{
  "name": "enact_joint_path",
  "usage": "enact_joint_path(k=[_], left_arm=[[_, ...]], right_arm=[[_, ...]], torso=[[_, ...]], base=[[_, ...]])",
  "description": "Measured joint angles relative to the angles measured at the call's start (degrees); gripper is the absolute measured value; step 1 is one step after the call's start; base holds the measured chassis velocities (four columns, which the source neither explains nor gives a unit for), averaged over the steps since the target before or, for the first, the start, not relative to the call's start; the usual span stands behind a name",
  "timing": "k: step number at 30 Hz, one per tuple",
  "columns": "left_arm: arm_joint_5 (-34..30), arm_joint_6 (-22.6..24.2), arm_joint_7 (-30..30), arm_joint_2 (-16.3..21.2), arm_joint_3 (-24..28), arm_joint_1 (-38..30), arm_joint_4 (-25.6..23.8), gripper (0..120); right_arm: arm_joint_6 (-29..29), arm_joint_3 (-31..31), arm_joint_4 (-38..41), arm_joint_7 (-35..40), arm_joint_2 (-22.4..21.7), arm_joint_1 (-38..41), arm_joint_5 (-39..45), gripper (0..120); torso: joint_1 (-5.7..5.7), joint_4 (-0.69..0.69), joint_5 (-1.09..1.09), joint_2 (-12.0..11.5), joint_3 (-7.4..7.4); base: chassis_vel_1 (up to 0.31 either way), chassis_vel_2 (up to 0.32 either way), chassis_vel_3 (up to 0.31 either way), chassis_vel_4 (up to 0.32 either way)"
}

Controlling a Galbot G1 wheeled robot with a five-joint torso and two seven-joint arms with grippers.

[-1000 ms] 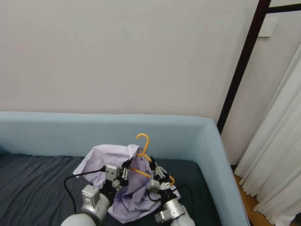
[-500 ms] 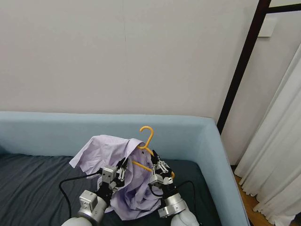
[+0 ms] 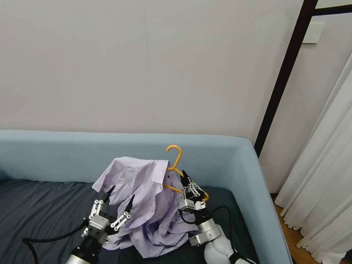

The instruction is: Pick up the clothes from the sofa and hang them on the clothes hanger.

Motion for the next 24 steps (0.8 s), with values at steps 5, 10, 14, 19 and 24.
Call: enact_joint_path(k=[5, 10, 14, 19, 24], left_arm=[[-13.7, -1.7, 12.7, 10.7, -4.2, -8.3, 6.6, 98], [-19.7, -5.9, 27.3, 15.5, -4.9, -13.0, 14.1, 100], [-24.8, -6.5, 39.1, 17.9, -2.1, -17.8, 18.7, 100], [-27.6, -5.3, 51.3, 21.0, 0.3, -23.1, 25.2, 100], [-31.3, -2.8, 60.9, 22.9, 0.9, -25.1, 29.2, 100]], right_arm=[[1.6, 0.3, -0.4, 0.1, 1.1, -0.9, -4.0, 6], [1.8, 1.2, 0.0, 0.2, 1.3, -1.7, -4.4, 6], [2.5, 2.0, 0.5, 0.1, 0.3, -2.2, -6.0, 6], [4.6, 2.3, 0.2, -0.7, 0.2, -1.4, -9.5, 6], [6.3, 0.0, -1.6, -1.2, 1.9, 1.3, -11.4, 6]], torso=[[0.01, -0.04, 0.01, 0.0, 0.0], [0.0, -0.01, 0.0, 0.0, 0.01], [0.0, -0.01, -0.01, 0.0, 0.01], [0.01, -0.04, -0.01, 0.0, 0.01], [0.01, 0.02, 0.0, 0.0, 0.01]], base=[[0.0, 0.0, 0.0, 0.0], [0.0, 0.0, 0.0, 0.0], [0.0, 0.0, 0.0, 0.0], [0.0, 0.0, 0.0, 0.0], [0.0, 0.0, 0.0, 0.0]])
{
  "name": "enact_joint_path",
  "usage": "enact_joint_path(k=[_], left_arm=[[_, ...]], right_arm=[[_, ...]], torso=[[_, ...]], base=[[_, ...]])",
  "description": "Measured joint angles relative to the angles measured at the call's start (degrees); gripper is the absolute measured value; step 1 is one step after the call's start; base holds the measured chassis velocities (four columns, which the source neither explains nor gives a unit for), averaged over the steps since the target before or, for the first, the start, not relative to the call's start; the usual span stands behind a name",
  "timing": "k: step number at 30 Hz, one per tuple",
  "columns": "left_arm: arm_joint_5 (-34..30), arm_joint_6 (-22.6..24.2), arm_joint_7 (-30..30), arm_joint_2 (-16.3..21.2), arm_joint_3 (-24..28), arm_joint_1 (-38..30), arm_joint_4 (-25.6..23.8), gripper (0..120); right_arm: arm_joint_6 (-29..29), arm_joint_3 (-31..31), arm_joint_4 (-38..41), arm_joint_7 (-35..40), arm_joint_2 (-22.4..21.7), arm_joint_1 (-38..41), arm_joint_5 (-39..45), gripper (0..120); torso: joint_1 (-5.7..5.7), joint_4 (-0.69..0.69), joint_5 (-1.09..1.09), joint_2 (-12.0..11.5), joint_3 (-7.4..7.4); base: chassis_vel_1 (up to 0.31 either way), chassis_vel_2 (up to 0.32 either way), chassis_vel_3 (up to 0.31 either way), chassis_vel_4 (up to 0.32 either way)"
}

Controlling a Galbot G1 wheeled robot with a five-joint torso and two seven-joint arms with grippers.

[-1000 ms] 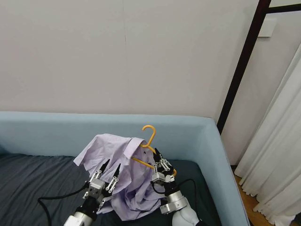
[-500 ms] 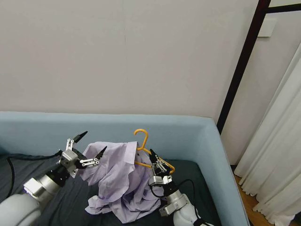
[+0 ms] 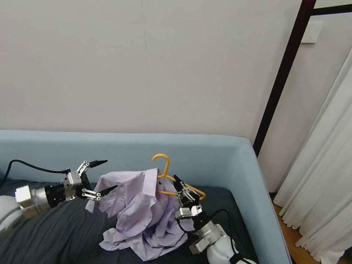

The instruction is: Pick up the clothes from the sofa and hang them on the clothes hanger.

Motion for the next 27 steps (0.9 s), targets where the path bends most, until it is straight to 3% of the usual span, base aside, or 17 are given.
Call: enact_joint_path(k=[7, 14, 27], left_arm=[[-2.3, 6.6, 9.9, -0.1, 2.7, -4.9, 1.7, 100], [-2.2, 8.0, 11.5, -1.2, 5.7, -8.8, 4.6, 100], [0.3, 9.3, 14.2, -3.7, 8.7, -11.6, 5.0, 52]], right_arm=[[0.1, -3.0, -2.4, 0.1, 3.1, 1.7, -0.3, 6], [0.5, -3.0, -3.0, 0.3, 4.5, 1.6, -1.6, 6], [2.7, -0.7, -3.1, 1.1, 6.1, 0.3, -8.9, 6]], torso=[[0.0, -0.04, 0.0, 0.0, 0.0], [0.0, -0.03, 0.0, 0.0, 0.0], [0.0, -0.03, 0.01, 0.0, 0.0]], base=[[0.0, 0.0, 0.0, 0.0], [0.0, 0.0, 0.0, 0.0], [0.0, 0.0, 0.0, 0.0]])
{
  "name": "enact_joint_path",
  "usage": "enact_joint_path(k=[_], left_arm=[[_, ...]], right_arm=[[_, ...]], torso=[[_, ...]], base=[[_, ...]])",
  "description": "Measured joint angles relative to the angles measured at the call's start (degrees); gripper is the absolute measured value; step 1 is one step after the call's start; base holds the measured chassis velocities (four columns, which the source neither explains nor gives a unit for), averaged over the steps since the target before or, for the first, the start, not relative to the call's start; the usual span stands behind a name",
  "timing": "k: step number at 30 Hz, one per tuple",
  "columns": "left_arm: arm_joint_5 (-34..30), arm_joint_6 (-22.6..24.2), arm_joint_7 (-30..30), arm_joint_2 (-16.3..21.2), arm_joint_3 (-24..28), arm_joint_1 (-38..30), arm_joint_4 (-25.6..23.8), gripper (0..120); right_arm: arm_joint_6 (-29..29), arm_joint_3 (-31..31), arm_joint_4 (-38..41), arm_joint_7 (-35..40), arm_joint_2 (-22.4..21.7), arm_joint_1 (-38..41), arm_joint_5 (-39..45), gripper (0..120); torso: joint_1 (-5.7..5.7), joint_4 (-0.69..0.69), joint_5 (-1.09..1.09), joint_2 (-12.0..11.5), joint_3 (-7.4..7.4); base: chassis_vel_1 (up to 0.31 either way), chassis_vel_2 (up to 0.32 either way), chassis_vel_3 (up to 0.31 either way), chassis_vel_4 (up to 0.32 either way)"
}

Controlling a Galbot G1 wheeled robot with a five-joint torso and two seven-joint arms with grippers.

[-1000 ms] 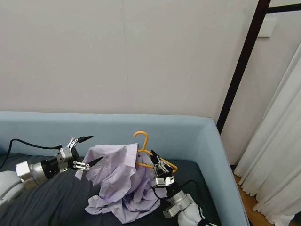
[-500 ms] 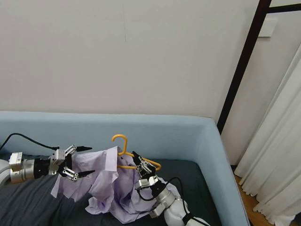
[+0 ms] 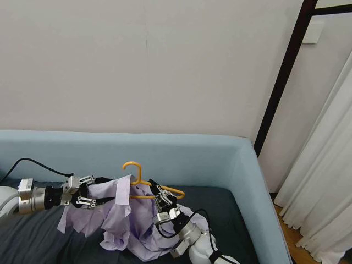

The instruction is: Pick up the clothes from the sofa and hang them on the clothes hanger.

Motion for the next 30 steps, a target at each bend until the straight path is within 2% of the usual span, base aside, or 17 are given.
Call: enact_joint_path(k=[2, 6, 8, 12, 21, 23, 26, 28, 30], left_arm=[[0.3, 0.1, 0.1, -0.1, 0.1, 0.0, 0.0, 49], [1.4, 0.5, 0.2, -0.6, 0.6, -0.2, 0.3, 30], [1.6, 0.5, 0.2, -0.7, 0.9, -0.5, 0.4, 27], [2.1, 0.5, 0.2, -1.3, 1.7, -1.1, 1.0, 7], [1.9, 0.3, 0.8, -2.0, 2.5, -1.8, 1.5, 6], [1.9, 0.3, 1.2, -2.1, 2.6, -1.8, 1.7, 6], [1.9, 0.4, 1.8, -2.5, 2.5, -2.2, 3.4, 4], [1.9, 0.4, 1.9, -2.6, 2.5, -2.4, 4.0, 3], [1.7, 0.3, 2.0, -2.9, 2.2, -2.9, 5.4, 2]], right_arm=[[0.3, 0.3, 0.0, 0.1, 0.2, -0.1, -0.9, 6], [1.1, 1.1, 0.3, 0.8, 0.6, -0.3, -4.0, 6], [1.2, 1.2, 0.3, 0.9, 0.7, -0.3, -4.4, 6], [1.5, 1.4, 0.1, 1.3, 0.8, -0.3, -4.8, 6], [1.2, 0.9, 0.0, 1.4, 0.6, 0.2, -2.3, 6], [0.9, 0.4, 0.0, 1.4, 0.4, 0.4, -0.7, 10], [0.7, -1.9, 0.9, 0.4, -0.7, 0.6, 7.6, 25], [1.9, -2.4, 1.4, -0.9, -1.0, 0.5, 10.4, 27], [5.7, -3.4, 2.9, -4.5, -1.9, -0.1, 19.1, 37]], torso=[[0.0, 0.0, 0.0, 0.0, 0.0], [0.0, 0.01, 0.0, 0.0, 0.0], [0.0, 0.0, 0.0, 0.0, 0.0], [0.0, 0.0, 0.0, 0.0, 0.0], [0.0, 0.0, 0.0, 0.0, 0.0], [0.0, 0.0, 0.0, 0.0, 0.0], [0.0, 0.01, -0.01, 0.0, 0.0], [0.0, 0.01, 0.0, 0.0, 0.0], [0.0, 0.01, 0.0, 0.0, 0.0]], base=[[0.0, 0.0, 0.0, 0.0], [0.0, 0.0, 0.0, 0.0], [0.0, 0.0, 0.0, 0.0], [0.0, 0.0, 0.0, 0.0], [0.0, 0.0, 0.0, 0.0], [0.0, 0.0, 0.0, 0.0], [0.0, 0.0, 0.0, 0.0], [0.0, 0.0, 0.0, 0.0], [0.0, 0.0, 0.0, 0.0]])
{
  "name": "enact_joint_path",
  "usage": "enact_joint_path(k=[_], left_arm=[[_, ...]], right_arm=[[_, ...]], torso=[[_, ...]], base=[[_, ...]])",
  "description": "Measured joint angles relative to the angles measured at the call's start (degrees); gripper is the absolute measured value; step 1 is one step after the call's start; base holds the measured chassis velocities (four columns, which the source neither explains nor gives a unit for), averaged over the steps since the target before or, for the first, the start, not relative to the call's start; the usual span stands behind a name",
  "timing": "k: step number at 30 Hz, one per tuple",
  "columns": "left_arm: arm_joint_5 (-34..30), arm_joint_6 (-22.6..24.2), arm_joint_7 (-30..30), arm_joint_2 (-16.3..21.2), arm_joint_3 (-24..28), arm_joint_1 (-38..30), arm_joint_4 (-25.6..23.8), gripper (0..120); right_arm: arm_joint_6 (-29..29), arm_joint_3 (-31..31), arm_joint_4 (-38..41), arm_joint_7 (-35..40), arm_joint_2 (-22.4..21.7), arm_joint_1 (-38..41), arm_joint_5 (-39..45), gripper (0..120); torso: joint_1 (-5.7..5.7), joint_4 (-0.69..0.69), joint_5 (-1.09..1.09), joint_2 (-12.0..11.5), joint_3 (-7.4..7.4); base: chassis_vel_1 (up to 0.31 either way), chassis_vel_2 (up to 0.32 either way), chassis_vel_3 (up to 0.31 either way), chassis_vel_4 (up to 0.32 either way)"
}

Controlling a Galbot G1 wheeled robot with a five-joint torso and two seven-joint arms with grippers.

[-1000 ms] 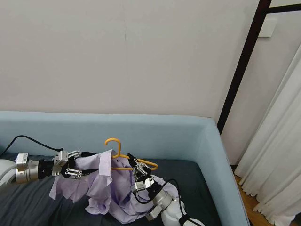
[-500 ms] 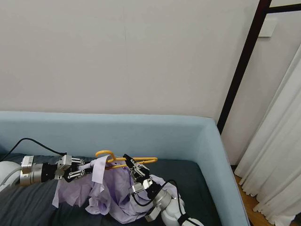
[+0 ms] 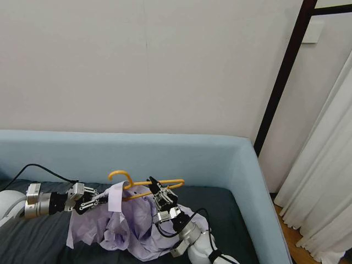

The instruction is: Pick up the clothes from the sofa and hang them on the clothes hanger.

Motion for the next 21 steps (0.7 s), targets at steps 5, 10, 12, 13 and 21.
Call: enact_joint_path(k=[5, 10, 12, 13, 21], left_arm=[[-0.1, -0.3, 0.0, -0.7, 0.0, -0.6, 2.6, 2], [0.0, -1.2, 0.1, -2.3, 0.7, -2.3, 6.5, 2], [0.0, -1.6, 0.1, -3.0, 1.6, -3.0, 8.2, 2], [0.0, -1.7, 0.1, -3.1, 2.0, -3.2, 8.7, 2], [-0.6, -1.6, 0.3, -2.0, 2.2, -3.3, 8.7, 2]], right_arm=[[7.4, -0.7, 1.8, -5.8, -0.9, -1.3, 12.6, 54], [11.7, -0.6, -0.3, -15.1, -2.4, -2.7, 23.1, 73], [10.2, -0.6, -2.9, -18.3, -2.7, -3.3, 29.3, 83], [8.3, -0.6, -3.9, -18.8, -2.7, -3.5, 32.3, 86], [-6.7, -2.7, -6.0, -20.1, -1.2, -2.0, 54.7, 100]], torso=[[0.0, 0.0, 0.0, 0.0, 0.0], [0.0, 0.0, 0.0, 0.0, 0.0], [0.0, -0.01, 0.0, 0.0, 0.0], [0.0, -0.01, -0.01, 0.0, 0.0], [0.0, -0.02, 0.0, 0.0, 0.0]], base=[[0.0, 0.0, 0.0, 0.0], [0.0, 0.0, 0.0, 0.0], [0.0, 0.0, 0.0, 0.0], [0.0, 0.0, 0.0, 0.0], [0.0, 0.0, 0.0, 0.0]])
